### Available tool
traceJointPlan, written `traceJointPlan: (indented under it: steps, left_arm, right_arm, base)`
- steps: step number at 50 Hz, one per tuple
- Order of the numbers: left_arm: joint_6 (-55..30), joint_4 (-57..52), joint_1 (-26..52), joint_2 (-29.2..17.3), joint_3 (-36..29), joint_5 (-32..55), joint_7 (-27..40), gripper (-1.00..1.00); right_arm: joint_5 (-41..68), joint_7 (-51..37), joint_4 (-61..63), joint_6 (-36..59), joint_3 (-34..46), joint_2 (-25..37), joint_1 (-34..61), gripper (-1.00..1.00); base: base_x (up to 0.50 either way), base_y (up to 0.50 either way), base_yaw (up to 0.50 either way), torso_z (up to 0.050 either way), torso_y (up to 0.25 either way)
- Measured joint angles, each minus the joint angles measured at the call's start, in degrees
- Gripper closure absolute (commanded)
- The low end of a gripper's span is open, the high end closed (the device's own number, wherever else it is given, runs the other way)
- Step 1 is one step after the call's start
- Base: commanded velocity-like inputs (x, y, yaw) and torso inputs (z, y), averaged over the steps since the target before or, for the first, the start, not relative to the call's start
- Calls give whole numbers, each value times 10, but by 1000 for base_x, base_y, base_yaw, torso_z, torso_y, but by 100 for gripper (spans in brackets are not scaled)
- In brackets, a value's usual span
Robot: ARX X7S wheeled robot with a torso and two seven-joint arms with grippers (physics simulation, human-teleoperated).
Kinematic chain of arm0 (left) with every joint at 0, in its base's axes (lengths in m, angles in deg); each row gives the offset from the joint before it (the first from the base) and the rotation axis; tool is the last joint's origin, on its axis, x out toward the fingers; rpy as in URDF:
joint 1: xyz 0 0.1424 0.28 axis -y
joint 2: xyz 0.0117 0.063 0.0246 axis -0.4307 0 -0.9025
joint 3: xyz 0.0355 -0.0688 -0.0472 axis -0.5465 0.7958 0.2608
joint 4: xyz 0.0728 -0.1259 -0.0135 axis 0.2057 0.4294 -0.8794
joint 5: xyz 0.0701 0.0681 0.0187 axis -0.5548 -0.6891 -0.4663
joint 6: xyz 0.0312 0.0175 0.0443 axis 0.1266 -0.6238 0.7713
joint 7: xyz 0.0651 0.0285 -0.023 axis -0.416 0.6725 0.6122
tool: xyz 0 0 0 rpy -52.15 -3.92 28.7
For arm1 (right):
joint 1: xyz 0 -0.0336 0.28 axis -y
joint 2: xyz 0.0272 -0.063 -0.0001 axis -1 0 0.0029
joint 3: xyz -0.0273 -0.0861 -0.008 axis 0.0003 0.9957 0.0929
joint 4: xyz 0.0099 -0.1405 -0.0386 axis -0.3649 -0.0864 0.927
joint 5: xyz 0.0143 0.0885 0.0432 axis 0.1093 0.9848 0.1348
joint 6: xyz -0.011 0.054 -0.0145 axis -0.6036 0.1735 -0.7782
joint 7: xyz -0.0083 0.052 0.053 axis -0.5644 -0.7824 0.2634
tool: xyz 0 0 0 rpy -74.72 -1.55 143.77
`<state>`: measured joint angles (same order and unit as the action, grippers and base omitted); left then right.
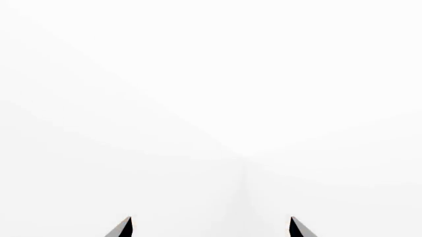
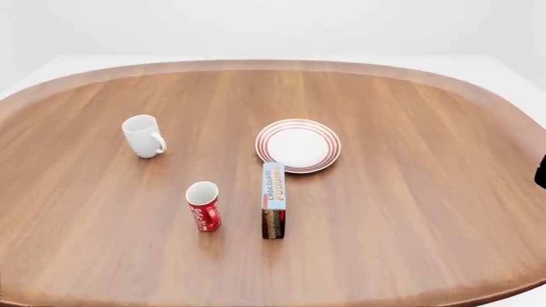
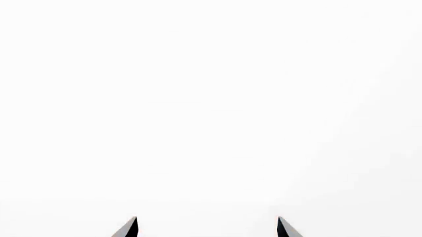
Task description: Pick up the white mug and put it on the plate, and put the chocolate pudding to the right of the plate.
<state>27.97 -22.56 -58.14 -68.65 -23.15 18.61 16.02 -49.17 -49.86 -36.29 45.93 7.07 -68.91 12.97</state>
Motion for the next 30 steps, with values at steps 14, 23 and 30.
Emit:
traceJointPlan:
  steps: [14, 23, 30]
  left_arm:
    - [-7, -7, -1, -3, -3, -1, 2, -100]
    - [-10, -9, -1, -5, -6, -1, 3, -100]
    - [-11, -9, -1, -6, -8, -1, 5, -100]
  right_arm:
    - [-1, 7, 1, -6, 16, 7, -8, -100]
    - [-4, 9, 1, -7, 23, 11, -11, -100]
    - [-4, 8, 1, -6, 25, 14, -11, -100]
  base:
    - [500, -1, 0, 0, 0]
    - [500, 0, 0, 0, 2]
    - [500, 0, 0, 0, 0]
